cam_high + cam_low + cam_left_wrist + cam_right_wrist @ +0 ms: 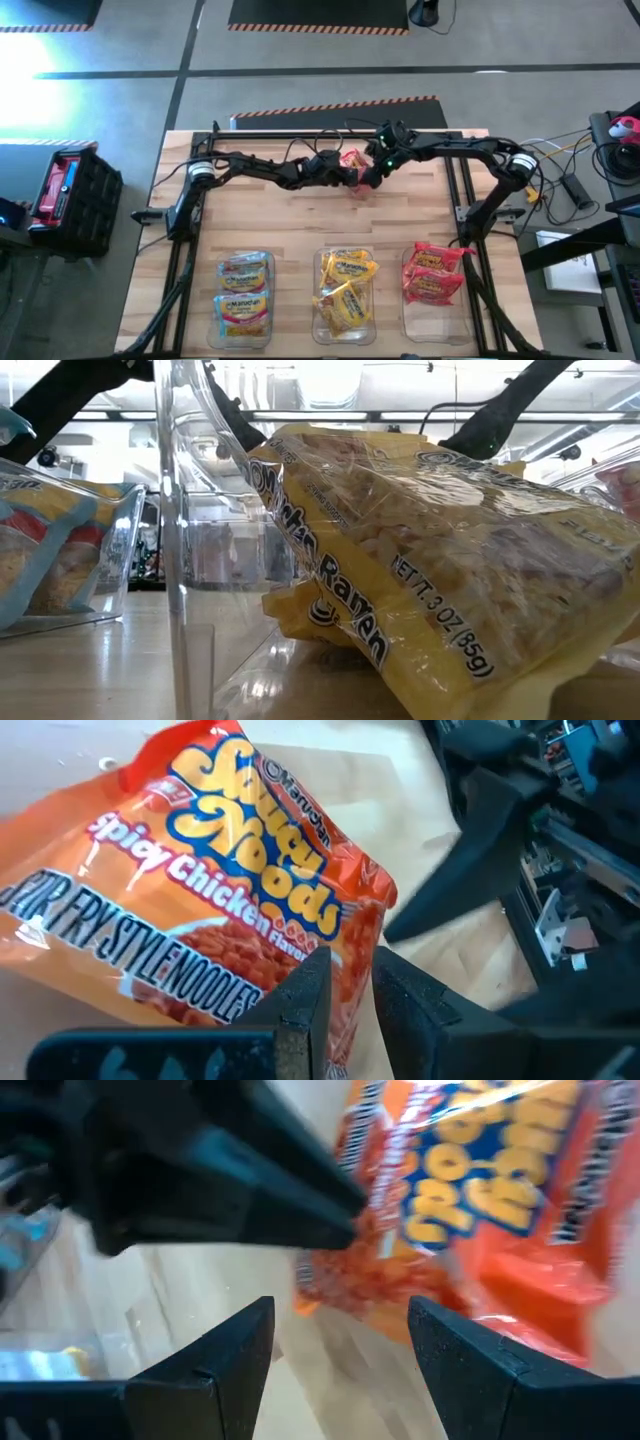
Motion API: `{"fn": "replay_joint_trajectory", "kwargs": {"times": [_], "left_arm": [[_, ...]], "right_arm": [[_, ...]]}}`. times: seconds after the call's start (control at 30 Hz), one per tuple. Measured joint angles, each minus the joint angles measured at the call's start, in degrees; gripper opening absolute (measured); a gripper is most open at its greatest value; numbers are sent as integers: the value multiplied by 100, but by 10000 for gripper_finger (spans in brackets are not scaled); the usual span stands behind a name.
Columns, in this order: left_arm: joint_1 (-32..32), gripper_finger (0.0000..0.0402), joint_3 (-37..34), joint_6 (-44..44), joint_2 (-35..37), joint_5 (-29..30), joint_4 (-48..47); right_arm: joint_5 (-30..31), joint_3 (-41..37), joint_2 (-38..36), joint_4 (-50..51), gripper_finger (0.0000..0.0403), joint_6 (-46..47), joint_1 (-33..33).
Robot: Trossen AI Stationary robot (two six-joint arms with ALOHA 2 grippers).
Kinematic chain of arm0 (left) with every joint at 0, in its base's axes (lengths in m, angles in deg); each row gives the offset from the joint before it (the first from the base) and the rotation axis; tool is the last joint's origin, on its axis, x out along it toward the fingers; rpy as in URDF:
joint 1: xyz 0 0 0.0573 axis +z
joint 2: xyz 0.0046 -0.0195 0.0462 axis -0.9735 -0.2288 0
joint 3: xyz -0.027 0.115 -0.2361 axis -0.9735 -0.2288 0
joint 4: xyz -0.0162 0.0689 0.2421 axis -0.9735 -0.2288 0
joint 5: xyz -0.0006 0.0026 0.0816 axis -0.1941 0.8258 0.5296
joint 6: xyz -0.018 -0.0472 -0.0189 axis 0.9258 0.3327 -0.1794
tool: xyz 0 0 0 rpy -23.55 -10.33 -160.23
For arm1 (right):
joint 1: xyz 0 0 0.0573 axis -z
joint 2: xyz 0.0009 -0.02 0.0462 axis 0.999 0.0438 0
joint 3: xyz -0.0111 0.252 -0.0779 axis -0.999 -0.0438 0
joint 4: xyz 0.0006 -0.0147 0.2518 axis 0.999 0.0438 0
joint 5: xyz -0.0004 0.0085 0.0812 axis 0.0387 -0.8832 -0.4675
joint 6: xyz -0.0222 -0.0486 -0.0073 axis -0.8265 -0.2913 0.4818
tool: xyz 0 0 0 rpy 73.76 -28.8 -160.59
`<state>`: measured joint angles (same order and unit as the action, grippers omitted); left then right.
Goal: Sort Maruchan noodles
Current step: Put the red noodle pack into the right transparent bin
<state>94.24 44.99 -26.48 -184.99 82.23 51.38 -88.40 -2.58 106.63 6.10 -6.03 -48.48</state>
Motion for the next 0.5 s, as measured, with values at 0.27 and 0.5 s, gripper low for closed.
{"fn": "replay_joint_trajectory", "kwargs": {"times": [0.27, 0.5], "left_arm": [[5, 59, 0, 240, 1, -365, -374], [23, 59, 33, 448, 28, -378, -1137]], "right_arm": [[-4, 0, -178, 15, 221, 64, 35], [-10, 0, -309, 0, 221, 196, 35]]}}
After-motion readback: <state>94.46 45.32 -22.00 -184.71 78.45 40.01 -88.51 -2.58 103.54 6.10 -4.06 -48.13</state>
